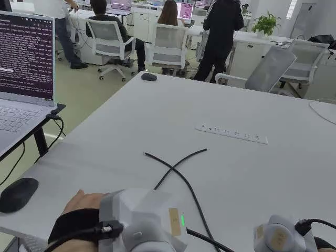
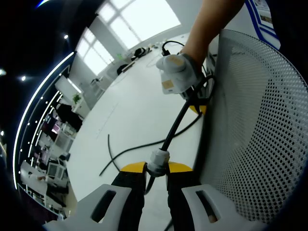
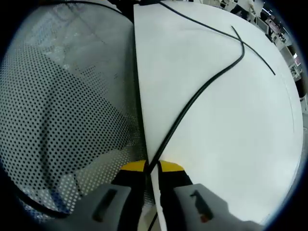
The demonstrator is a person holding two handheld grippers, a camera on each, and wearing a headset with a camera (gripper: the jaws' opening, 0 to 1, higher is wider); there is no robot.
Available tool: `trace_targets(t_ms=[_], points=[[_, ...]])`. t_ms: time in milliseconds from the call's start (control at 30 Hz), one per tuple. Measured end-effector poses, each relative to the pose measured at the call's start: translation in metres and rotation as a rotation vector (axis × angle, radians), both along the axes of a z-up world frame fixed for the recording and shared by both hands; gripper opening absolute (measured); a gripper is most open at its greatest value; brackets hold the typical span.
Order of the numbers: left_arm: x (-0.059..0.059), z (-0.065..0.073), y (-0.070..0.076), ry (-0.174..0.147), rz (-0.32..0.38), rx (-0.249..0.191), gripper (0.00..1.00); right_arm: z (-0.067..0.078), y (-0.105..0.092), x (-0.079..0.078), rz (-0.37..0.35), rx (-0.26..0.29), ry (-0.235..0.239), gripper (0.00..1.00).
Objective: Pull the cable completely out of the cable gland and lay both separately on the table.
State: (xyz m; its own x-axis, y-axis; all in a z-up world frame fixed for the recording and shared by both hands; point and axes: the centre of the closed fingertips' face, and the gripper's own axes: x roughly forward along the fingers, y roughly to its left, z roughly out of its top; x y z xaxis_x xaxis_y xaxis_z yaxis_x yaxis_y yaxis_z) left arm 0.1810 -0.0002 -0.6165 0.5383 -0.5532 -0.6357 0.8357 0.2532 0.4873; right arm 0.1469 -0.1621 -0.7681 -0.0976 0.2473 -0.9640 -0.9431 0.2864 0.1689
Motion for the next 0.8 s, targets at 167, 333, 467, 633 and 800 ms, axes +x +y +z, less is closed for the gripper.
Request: trace_targets(t_ms=[167,333,467,633,800], points=[[0.000,-0.001,0.001,0.004,0.003,0.006,0.17,-0.001,-0.017,0.034,0.021,-0.050,-0.076,0.04],[0.001,-0.005,0.002,0.027,0.015,0.010,0.17,0.000,-0.036,0.091,-0.073,-0.084,-0.224,0.03],[0.001,-0.009,0.005,0.047,0.030,0.027,0.17,0.001,-0.057,0.137,-0.098,-0.153,-0.382,0.04],[0.001,-0.012,0.007,0.058,0.040,0.035,0.17,0.004,-0.072,0.169,-0.193,-0.168,-0.443,0.04],[0.001,-0.013,0.008,0.063,0.047,0.043,0.17,0.006,-0.094,0.190,-0.286,-0.202,-0.489,0.04]])
